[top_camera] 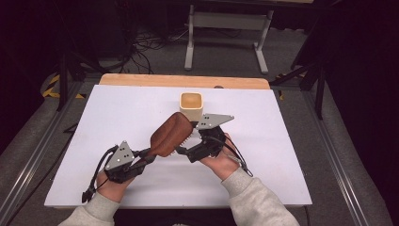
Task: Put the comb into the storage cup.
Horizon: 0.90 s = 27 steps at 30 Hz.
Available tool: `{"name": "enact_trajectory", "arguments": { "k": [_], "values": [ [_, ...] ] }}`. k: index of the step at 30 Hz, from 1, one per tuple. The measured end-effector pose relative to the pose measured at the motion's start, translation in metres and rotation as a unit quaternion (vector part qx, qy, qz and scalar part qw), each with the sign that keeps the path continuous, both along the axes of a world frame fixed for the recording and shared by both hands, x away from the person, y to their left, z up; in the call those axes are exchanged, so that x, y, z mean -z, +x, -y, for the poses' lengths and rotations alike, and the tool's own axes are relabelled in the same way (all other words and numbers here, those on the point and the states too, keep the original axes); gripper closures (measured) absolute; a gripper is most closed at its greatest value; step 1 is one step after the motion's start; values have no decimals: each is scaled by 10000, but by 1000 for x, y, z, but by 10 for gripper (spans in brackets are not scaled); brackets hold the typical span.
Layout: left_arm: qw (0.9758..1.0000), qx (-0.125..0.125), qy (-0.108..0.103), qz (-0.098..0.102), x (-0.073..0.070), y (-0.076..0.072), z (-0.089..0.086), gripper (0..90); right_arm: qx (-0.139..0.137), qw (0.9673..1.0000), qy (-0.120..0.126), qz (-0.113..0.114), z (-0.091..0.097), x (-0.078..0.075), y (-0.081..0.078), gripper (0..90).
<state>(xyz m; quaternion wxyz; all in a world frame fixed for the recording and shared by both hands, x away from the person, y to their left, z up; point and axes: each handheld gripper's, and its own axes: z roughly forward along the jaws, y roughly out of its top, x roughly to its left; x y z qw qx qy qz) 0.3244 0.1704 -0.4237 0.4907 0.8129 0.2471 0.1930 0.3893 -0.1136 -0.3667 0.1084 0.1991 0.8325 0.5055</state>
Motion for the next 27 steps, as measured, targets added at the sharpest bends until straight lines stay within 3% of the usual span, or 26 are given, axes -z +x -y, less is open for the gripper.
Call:
{"name": "enact_trajectory", "arguments": {
  "k": [13,18,27],
  "values": [
    [10000,72,-25,27,2,-1,3,721,-34,9991,188,-392,-9,5,7,43],
    [10000,73,-40,-16,4,0,2,723,40,9991,167,-376,-10,0,4,121],
    [10000,47,31,8,4,0,2,724,-31,9979,420,-485,-5,-6,3,274]
  ]
}}
